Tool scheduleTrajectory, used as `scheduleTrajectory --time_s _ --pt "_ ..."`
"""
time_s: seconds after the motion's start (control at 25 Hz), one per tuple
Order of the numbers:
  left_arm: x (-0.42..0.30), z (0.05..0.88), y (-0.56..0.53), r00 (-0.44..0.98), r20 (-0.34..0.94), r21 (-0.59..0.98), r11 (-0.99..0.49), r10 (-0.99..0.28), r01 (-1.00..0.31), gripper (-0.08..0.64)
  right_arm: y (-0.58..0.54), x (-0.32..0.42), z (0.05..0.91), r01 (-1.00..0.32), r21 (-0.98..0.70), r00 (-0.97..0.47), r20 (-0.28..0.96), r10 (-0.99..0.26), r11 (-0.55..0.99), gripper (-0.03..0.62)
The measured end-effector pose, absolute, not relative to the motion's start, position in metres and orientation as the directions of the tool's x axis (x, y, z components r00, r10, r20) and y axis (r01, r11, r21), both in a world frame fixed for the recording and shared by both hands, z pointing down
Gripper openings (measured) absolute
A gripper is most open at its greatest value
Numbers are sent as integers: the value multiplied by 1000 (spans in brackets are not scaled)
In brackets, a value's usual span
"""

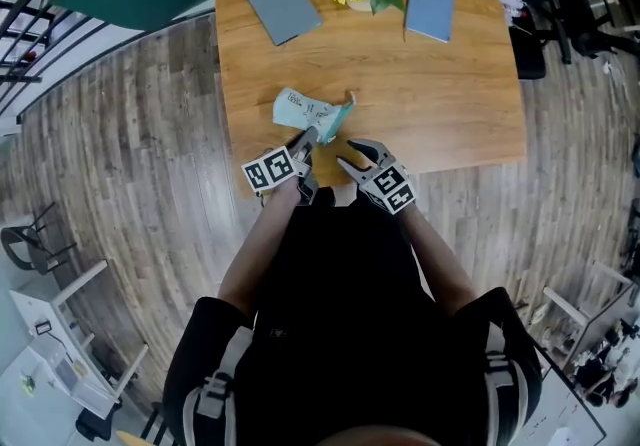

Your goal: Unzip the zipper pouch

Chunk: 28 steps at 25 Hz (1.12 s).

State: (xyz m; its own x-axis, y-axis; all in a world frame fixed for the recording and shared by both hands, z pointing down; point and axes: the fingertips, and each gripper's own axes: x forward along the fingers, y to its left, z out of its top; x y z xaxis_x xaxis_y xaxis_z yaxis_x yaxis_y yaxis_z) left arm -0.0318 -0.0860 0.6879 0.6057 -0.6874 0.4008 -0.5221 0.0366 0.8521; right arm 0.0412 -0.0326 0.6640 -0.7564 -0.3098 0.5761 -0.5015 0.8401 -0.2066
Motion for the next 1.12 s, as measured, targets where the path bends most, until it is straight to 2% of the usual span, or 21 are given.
scheduleTrajectory --time_s 0.48,0.6,0.72,1.12 --pt "-60 641 -92 590 308 883 -7 -746 -470 11 -58 30 641 -516 -176 -771 523 -365 838 165" --pt "-65 630 -90 586 289 884 -24 -757 -467 11 -66 26 627 -506 -175 -787 495 -369 844 139" --pt "-73 618 -90 579 263 889 -40 -772 -457 9 -70 17 617 -491 -185 -805 469 -363 851 120" --pt "-93 575 -96 570 184 869 -139 -801 -475 9 -72 -18 587 -411 -189 -868 380 -319 892 120"
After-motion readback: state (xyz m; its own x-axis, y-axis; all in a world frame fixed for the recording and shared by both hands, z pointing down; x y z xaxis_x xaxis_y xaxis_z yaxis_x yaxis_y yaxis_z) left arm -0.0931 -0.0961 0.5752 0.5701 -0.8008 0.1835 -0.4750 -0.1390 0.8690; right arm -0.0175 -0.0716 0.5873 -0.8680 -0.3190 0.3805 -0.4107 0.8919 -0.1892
